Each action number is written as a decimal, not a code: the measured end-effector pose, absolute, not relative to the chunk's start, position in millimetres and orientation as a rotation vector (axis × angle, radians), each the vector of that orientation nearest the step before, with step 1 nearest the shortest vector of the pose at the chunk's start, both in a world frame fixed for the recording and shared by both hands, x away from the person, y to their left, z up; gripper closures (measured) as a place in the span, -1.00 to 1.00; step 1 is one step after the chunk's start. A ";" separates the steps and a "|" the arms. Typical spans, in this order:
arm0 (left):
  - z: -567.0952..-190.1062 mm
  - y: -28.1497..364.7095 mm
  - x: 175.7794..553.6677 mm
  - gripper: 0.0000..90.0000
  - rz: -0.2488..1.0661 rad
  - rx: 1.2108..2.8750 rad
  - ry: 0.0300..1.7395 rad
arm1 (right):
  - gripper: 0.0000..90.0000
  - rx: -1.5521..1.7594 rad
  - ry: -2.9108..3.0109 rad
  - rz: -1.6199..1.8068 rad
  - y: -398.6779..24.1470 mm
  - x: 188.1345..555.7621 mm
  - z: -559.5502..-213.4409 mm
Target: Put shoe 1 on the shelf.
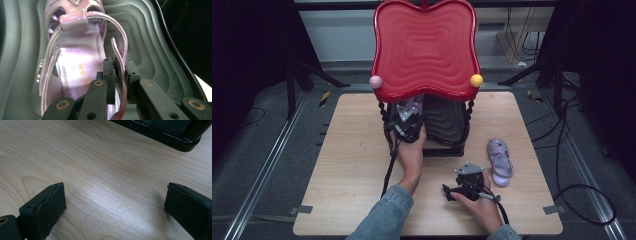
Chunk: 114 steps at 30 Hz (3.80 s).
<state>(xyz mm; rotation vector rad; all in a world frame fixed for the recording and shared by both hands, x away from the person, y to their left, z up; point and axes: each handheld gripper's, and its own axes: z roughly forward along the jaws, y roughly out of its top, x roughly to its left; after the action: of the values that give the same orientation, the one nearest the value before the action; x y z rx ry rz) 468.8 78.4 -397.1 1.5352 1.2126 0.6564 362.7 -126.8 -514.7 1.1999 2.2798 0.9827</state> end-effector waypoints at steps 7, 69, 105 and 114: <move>-396.7 75.4 470.0 0.71 0.660 1.546 1.205 | -0.92 1.198 2.279 0.985 -126.8 362.8 -514.8; -471.0 269.6 360.2 -0.54 0.747 1.822 1.228 | -0.05 1.470 2.140 0.743 -267.0 383.1 -389.4; -484.6 279.1 368.8 -0.54 0.774 1.866 1.284 | 0.82 1.541 2.338 0.676 -282.1 384.3 -446.4; -486.0 278.2 369.6 -0.54 0.775 1.873 1.287 | 0.82 1.293 2.514 0.796 -226.8 361.0 -437.6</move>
<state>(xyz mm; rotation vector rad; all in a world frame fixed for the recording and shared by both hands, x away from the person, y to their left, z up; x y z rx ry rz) 369.6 278.2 -486.0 1.8732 1.2868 0.7752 361.0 -226.8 -437.6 1.2934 2.5139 0.7961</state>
